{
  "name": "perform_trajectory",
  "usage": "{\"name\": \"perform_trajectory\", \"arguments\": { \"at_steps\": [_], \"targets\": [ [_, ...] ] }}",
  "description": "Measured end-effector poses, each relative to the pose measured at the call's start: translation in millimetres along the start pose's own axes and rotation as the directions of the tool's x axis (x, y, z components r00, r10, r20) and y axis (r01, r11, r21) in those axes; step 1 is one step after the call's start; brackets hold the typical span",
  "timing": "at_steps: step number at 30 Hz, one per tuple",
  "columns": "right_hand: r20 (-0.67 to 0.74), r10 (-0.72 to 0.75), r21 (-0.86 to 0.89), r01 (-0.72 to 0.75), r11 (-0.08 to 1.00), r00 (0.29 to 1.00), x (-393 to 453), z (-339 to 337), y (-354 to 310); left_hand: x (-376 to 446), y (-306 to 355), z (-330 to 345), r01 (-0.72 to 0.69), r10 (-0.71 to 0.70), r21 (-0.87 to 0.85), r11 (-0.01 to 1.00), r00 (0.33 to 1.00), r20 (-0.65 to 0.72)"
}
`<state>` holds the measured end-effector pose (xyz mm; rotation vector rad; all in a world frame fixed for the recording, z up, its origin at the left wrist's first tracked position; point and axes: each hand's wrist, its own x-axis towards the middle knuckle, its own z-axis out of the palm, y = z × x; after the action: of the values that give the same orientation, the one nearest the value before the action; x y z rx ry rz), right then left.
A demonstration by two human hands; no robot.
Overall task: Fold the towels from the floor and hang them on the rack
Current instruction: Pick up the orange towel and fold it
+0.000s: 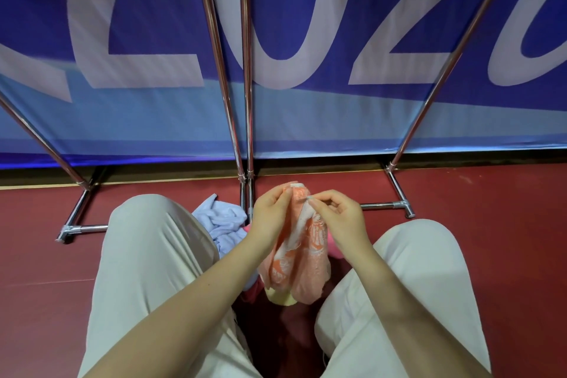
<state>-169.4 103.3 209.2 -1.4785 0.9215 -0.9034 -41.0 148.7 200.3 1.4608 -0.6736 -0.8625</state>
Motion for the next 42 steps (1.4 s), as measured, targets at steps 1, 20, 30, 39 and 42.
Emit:
{"name": "perform_trajectory", "arguments": {
  "at_steps": [1,20,30,39,42],
  "targets": [
    [0.0,0.001,0.002,-0.001,1.0,1.0,0.6,0.7,-0.8,-1.7,2.0,1.5,0.0,0.001,-0.019,1.0,1.0,0.026],
    [-0.116,0.117,0.01,-0.116,0.993,0.986,13.3,3.5,18.3,-11.7,-8.4,14.3,0.079,-0.082,0.024,0.997,0.985,0.154],
    [0.059,0.119,0.039,-0.121,0.992,0.991,9.1,8.6,10.8,-5.1,2.1,-1.7,-0.06,0.057,0.065,0.996,0.998,0.04],
    [0.23,0.064,-0.297,0.007,0.955,0.971,-2.3,-6.8,32.8,11.3,33.1,-48.7,-0.048,0.008,-0.153,0.987,0.969,-0.248],
    [0.263,0.097,-0.377,0.01,0.926,0.96,-5.8,-6.4,44.3,14.5,33.8,-62.7,-0.086,0.048,-0.134,0.987,0.962,-0.27]
  ]
}}
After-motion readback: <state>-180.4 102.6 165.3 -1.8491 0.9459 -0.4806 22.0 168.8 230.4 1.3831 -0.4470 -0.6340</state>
